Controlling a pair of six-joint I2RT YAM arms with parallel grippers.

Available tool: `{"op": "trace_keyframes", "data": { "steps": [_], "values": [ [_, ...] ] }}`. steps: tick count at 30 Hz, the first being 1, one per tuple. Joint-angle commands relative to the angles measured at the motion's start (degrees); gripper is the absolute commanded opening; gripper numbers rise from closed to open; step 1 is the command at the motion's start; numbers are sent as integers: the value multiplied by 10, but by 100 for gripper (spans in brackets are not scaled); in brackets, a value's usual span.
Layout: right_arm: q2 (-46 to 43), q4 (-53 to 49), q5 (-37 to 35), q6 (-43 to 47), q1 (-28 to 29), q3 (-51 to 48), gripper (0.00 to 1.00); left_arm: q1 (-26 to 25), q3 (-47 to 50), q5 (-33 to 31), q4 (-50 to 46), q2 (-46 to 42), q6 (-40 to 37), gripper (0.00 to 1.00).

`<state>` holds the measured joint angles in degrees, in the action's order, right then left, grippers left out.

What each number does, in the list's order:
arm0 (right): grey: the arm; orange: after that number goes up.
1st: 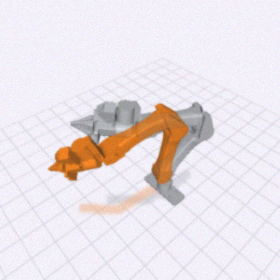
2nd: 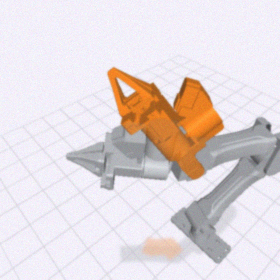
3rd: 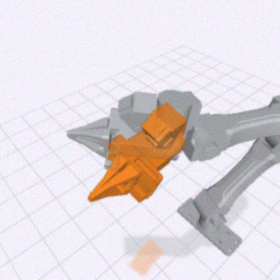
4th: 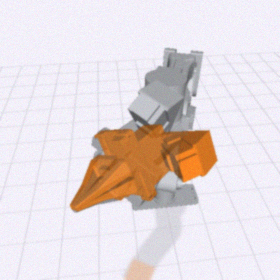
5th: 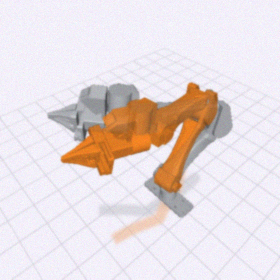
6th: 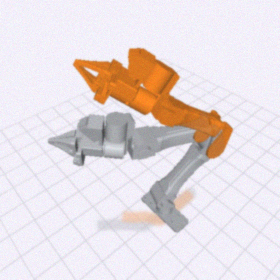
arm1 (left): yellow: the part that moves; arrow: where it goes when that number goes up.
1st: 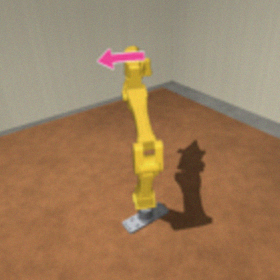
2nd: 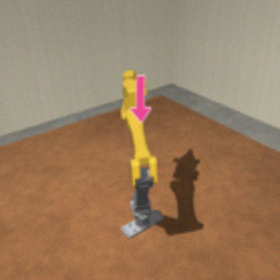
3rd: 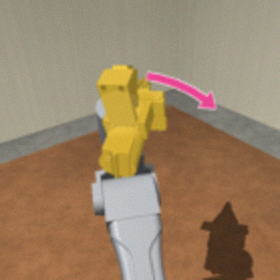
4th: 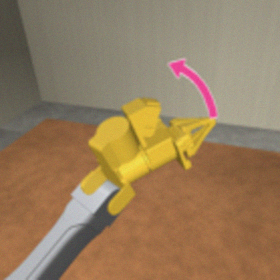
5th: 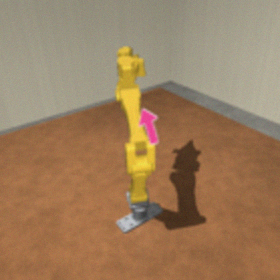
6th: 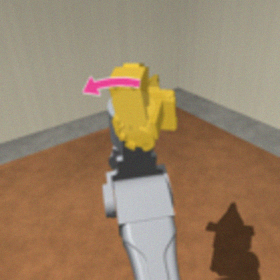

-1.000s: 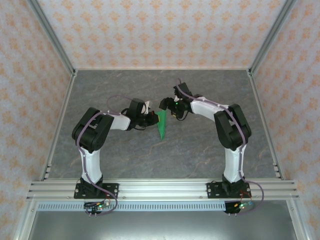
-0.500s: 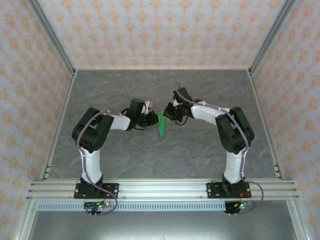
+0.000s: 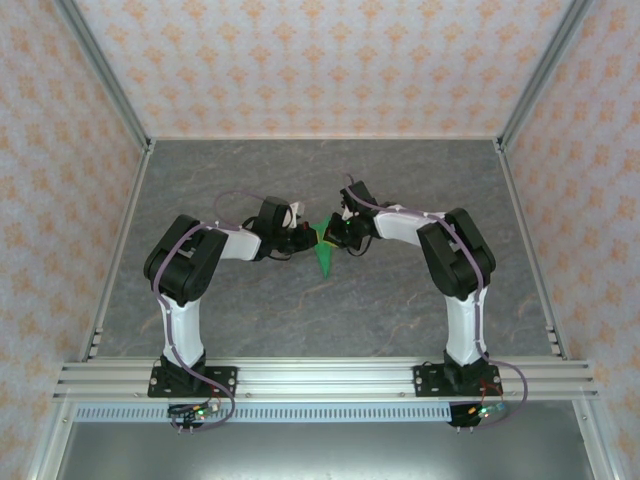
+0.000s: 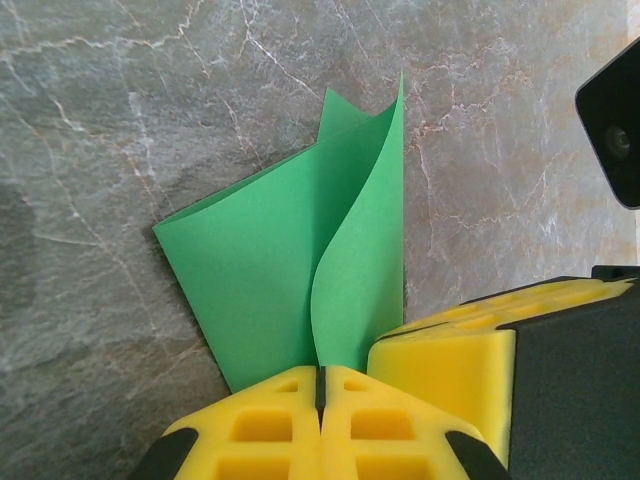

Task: Fold a paper plane with a square sheet of paper (fold left side to right side)
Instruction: Fold the wing for the fifth time at the center of the table.

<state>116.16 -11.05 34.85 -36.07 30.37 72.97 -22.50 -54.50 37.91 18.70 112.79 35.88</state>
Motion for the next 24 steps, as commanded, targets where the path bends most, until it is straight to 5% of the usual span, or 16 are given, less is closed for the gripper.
{"op": "trace_keyframes", "data": {
  "steps": [1, 13, 24],
  "values": [
    [15, -17, -13, 13, 1, 16, 5, -12, 6, -22, -19, 24, -18, 0],
    [31, -59, -42, 34, 2, -10, 4, -11, 16, -30, -30, -18, -17, 1],
    [34, -59, -54, 36, 2, -34, 4, -7, 39, -62, -102, -155, -38, 26]
  ]
}}
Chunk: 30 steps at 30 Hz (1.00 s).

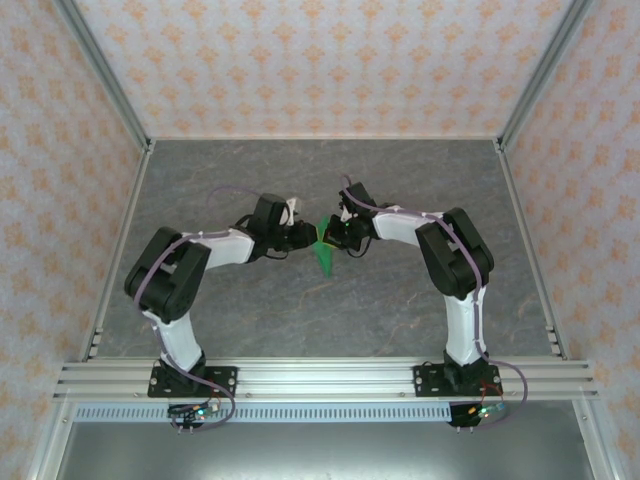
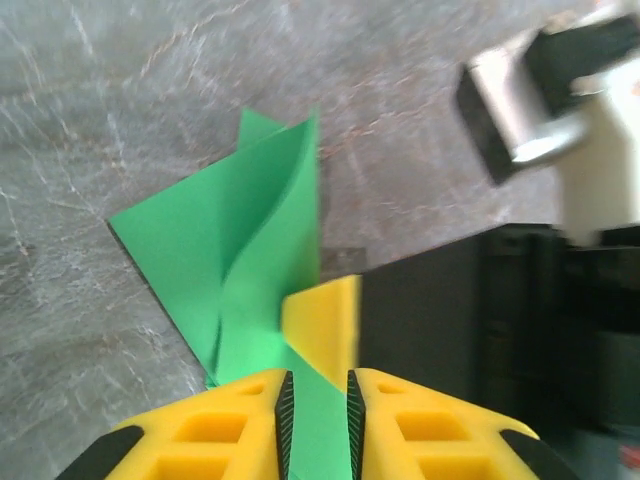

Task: Fold a paper plane with a square sheet of paper (fold left side to right side)
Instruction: Fold the wing for the fifth time at the center of the table.

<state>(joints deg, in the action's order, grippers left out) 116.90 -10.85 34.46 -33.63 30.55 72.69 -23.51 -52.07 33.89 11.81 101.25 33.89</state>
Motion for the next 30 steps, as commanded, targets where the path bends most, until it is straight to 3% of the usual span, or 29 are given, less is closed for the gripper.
{"op": "trace_keyframes", "data": {
  "steps": [1, 10, 15, 30],
  "values": [
    [26, -59, -50, 13, 0, -31, 4, 3, 24, -19, -34, -52, -17, 26],
    [23, -52, -43, 15, 0, -32, 3, -49, 78, 24, 9, -102, 30, 25],
    [24, -52, -41, 15, 0, -31, 4, -80, 66, 34, 34, -76, 53, 25],
    [24, -60, -39, 21, 0, -27, 4, -96, 47, 31, 49, 5, 64, 23]
  ]
}}
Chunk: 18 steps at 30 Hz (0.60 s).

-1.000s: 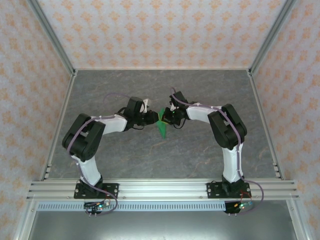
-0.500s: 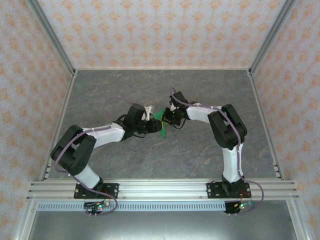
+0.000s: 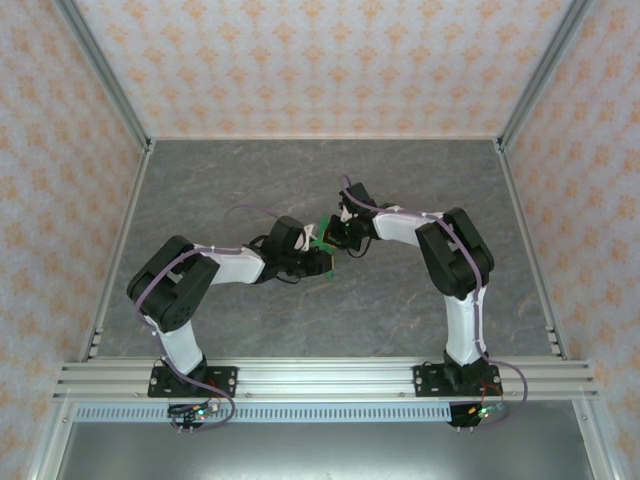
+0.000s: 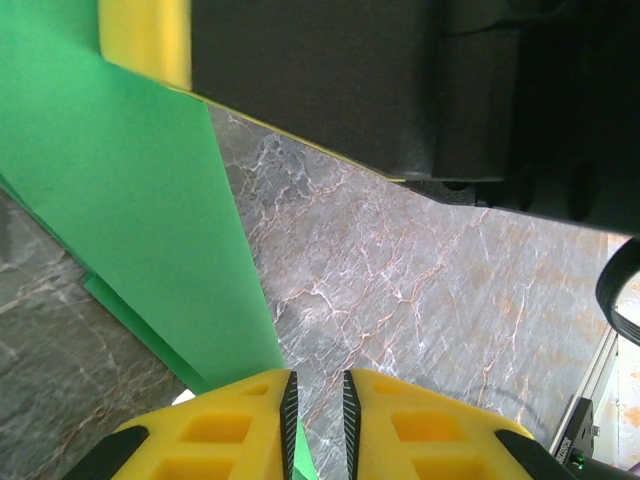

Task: Fold a paper plane with a square sheet of paper (fold left side to right side)
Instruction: Fold the wing for the fifth time at the center of the table.

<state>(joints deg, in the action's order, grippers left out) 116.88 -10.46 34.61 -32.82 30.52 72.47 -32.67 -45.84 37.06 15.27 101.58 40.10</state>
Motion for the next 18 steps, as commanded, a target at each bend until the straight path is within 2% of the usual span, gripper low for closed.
{"op": "trace_keyframes", "data": {
  "steps": [1, 15, 18],
  "values": [
    [24, -64, -41, 13, 0, -25, 4, -4, -15, -3, 10, 3, 2, 22],
    [23, -62, -36, 14, 0, -23, 3, -7, -15, -22, -25, 30, -8, 20],
    [16, -45, -25, 10, 1, -25, 1, -8, -17, -31, -43, 36, -9, 19]
  ]
}}
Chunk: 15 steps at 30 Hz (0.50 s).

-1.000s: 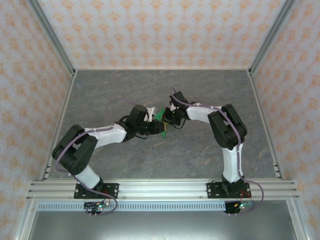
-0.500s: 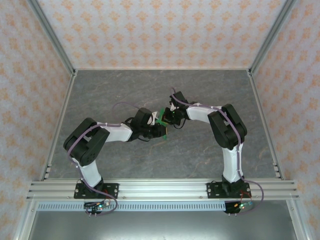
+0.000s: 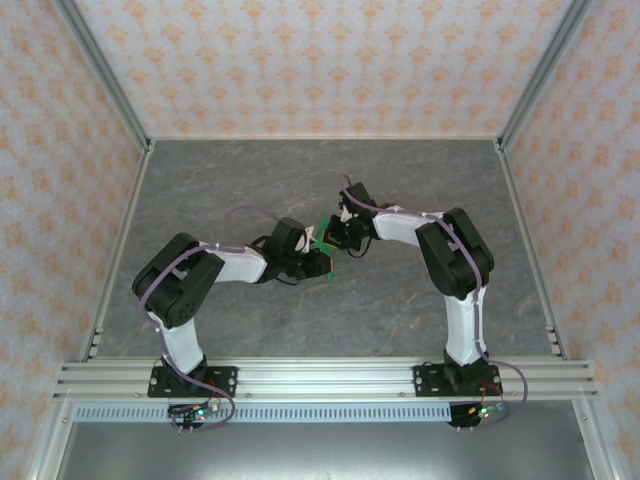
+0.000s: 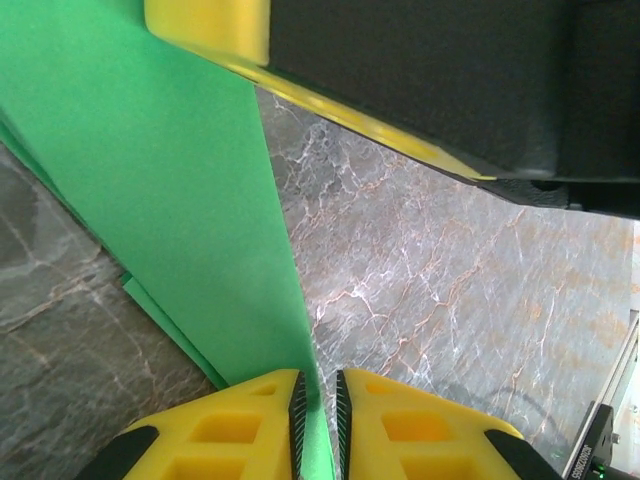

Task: Fold a paper plane with a square sheet of paper (fold left side to right side)
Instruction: Fold the wing for the fifth time at the center of the table.

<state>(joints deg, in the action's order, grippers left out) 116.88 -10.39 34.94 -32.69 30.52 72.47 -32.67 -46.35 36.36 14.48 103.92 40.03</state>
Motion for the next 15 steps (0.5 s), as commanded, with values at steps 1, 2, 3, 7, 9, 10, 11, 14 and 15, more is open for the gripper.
{"op": "trace_keyframes", "data": {
  "steps": [1, 2, 3, 7, 9, 10, 11, 14, 15],
  "values": [
    [11, -42, -28, 9, 0, -26, 0, -8, -16, -32, -48, 15, -10, 18],
    [5, -38, -29, 9, -1, -26, 0, -8, -17, -38, -60, 16, -12, 17],
    [-2, -36, -30, 9, -1, -27, 0, -10, -19, -43, -71, 16, -13, 16],
    [-17, -35, -28, 11, -3, -21, 0, -23, -32, -72, -113, 17, -24, 15],
    [-18, -30, -20, 9, -3, -18, 0, -34, -44, -87, -133, 19, -27, 14],
    [-18, -27, -17, 8, -3, -18, 0, -38, -50, -94, -143, 21, -28, 14],
    [-18, -26, -16, 7, -3, -18, 0, -43, -57, -103, -157, 23, -31, 14],
    [-15, -32, -17, 8, -2, -17, 0, -53, -73, -121, -184, 21, -38, 14],
    [-15, -32, -18, 8, -3, -18, 0, -55, -74, -120, -187, 18, -39, 14]
  ]
}}
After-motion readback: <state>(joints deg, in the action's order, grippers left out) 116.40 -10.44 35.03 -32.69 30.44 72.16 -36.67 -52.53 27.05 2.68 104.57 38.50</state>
